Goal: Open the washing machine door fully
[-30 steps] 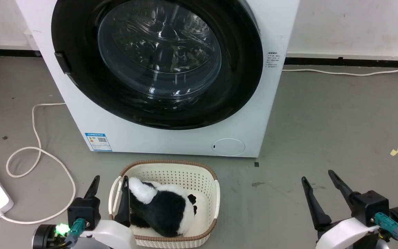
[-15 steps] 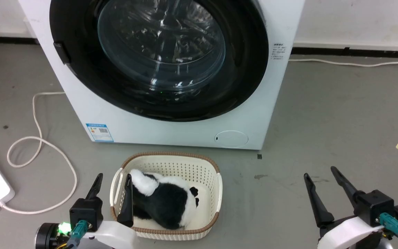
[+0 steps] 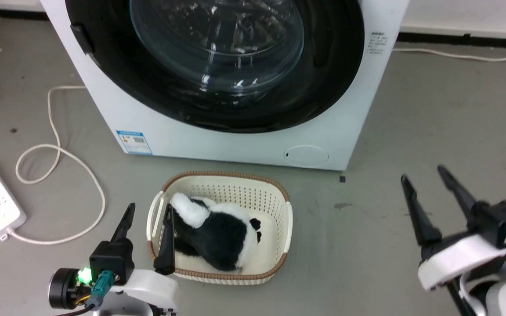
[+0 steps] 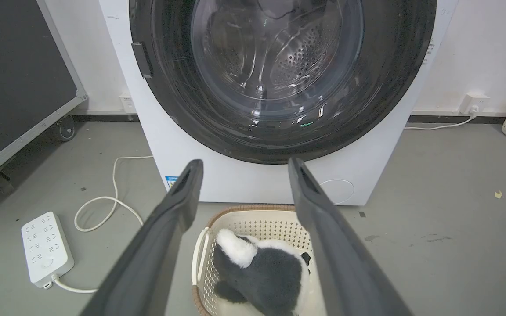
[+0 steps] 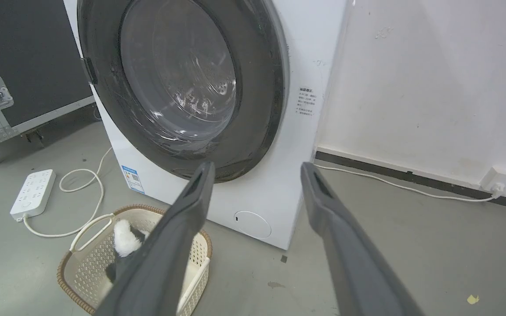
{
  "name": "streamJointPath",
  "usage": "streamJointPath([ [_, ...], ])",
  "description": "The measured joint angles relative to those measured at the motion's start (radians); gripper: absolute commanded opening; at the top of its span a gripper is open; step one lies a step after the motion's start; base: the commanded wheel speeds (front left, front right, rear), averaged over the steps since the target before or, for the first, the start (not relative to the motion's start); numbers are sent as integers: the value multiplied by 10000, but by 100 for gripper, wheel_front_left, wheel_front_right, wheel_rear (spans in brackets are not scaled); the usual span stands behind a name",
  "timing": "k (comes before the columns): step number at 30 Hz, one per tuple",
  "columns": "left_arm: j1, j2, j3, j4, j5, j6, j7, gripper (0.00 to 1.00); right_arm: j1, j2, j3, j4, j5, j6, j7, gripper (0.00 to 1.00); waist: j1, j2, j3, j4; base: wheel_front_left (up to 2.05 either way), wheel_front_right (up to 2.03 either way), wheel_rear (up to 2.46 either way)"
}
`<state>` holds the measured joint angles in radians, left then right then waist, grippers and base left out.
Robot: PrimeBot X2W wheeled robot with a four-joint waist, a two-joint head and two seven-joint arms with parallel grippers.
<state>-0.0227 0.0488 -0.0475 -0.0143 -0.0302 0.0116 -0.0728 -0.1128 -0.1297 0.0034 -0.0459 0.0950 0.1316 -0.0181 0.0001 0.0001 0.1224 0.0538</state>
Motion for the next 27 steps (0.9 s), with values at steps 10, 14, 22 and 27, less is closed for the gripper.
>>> streamJointPath([
  [10, -244, 0, -128, -115, -98, 79, -213, 100, -1223, -215, -17, 27, 665, 0, 313, 0, 0, 0, 513, 301, 0, 0, 0],
  [14, -267, 0, -222, -138, -153, 132, -301, 100, -1750, -205, -111, 130, 1024, 0, 441, 0, 0, 0, 724, 421, 0, 0, 0],
  [22, -519, 0, -353, -199, -253, 207, -472, 100, -2917, 136, -754, 681, 1893, 0, 957, 0, 0, 0, 1185, 652, 0, 0, 0],
  [27, -654, 0, -410, -247, -280, 221, -566, 100, -3792, 418, -1346, 1191, 2504, 0, 1455, 0, 0, 0, 1468, 786, 0, 0, 0],
])
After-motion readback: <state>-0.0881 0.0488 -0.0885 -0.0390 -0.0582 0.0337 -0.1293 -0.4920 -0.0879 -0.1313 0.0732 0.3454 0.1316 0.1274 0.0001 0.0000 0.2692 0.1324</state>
